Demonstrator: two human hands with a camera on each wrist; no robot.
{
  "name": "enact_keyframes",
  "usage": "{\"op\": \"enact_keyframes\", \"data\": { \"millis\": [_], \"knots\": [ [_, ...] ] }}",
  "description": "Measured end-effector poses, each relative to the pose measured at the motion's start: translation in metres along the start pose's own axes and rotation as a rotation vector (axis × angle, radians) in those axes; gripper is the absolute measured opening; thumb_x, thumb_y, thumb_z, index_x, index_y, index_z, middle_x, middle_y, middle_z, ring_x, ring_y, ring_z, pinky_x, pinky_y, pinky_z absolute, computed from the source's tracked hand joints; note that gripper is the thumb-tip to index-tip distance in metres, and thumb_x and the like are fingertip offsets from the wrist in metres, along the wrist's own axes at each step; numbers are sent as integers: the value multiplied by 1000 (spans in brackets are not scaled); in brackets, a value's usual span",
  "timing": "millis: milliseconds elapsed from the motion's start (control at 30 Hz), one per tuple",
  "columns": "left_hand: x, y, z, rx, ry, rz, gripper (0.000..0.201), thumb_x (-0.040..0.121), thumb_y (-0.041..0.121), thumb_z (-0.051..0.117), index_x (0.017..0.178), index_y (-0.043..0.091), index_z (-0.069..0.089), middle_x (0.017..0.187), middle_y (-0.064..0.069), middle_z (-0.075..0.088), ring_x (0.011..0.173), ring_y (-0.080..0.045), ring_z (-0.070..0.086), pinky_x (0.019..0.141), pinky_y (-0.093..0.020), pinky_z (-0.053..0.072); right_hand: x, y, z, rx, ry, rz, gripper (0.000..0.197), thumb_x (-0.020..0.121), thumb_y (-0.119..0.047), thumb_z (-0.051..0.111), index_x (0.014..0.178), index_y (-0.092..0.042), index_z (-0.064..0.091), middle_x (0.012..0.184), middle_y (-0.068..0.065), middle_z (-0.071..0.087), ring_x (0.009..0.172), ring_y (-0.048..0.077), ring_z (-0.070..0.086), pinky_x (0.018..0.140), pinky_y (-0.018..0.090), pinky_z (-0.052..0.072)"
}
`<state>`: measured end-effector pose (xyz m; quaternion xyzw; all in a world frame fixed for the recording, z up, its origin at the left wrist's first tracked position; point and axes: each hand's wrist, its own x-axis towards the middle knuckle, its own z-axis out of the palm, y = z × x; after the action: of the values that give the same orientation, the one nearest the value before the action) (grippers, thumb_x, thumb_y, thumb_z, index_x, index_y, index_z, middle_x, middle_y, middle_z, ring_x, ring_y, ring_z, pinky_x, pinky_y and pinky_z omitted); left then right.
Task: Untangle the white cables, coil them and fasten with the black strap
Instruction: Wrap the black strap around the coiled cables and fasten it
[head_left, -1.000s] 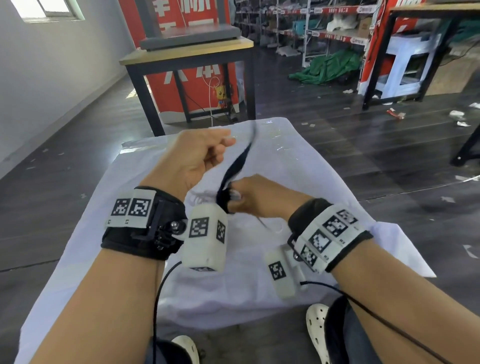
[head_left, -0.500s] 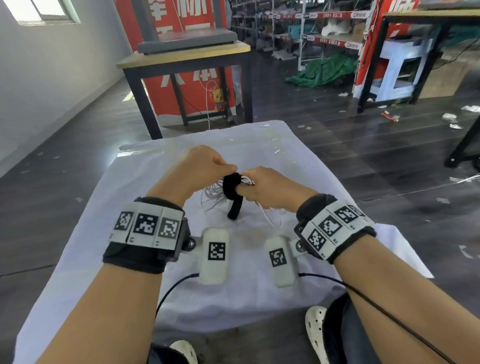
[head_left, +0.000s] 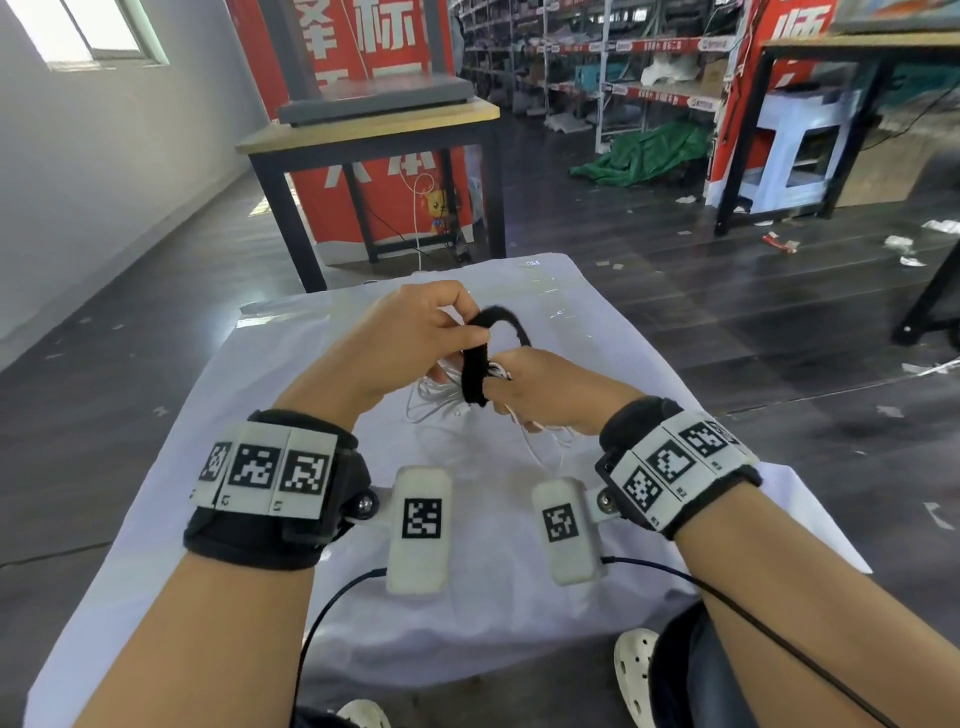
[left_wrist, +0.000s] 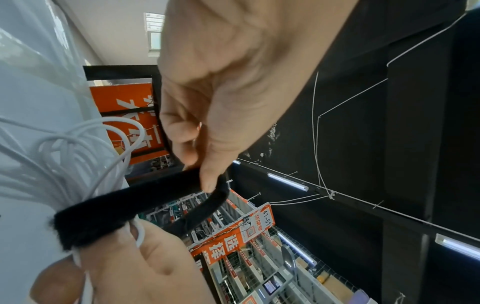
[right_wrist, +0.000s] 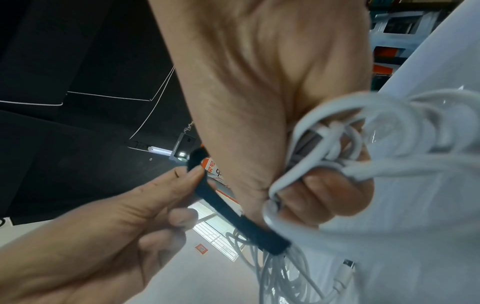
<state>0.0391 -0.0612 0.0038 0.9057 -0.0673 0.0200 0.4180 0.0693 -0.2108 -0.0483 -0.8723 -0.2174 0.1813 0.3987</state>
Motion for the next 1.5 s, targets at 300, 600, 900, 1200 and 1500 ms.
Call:
{"op": "enact_keyframes", "data": {
  "millis": [300,600,900,1200,1500],
  "knots": [
    [7,-1,7,-436,226,60,9,96,8,54,101,1,54,91,-13,68,82,-21,72,73,-21,56,-7,-8,-2,-143,-73,-22,24,98,-32,47,95,-9,51,77,0,52,61,15,44,57,23,38],
    [22,-30,20,-291,123,20,6,97,7,50,92,10,50,99,-13,61,87,-13,71,82,-24,55,-12,-12,-3,-251,-59,-96,30,98,-34,44,120,-17,54,87,-3,53,63,7,46,56,20,37],
    [25,-39,25,-206,150,-84,6,95,15,52,91,19,50,104,-12,63,93,-20,69,86,-34,55,-6,-10,-3,-301,30,-159,37,98,-44,43,105,-13,62,94,4,63,80,16,54,65,21,40],
    [26,-40,24,-214,192,-146,10,97,14,51,106,9,53,96,-2,65,77,-10,68,68,-23,54,-7,-8,-1,-201,126,-203,35,94,-37,54,112,-12,37,72,-7,45,60,7,42,52,23,29],
    [27,-41,26,-143,182,-152,6,89,15,58,95,15,60,94,-4,68,89,-22,66,77,-34,54,-5,-10,-1,-224,110,-240,7,94,-34,55,94,-29,50,89,-7,59,75,4,53,59,11,37]
  ]
}}
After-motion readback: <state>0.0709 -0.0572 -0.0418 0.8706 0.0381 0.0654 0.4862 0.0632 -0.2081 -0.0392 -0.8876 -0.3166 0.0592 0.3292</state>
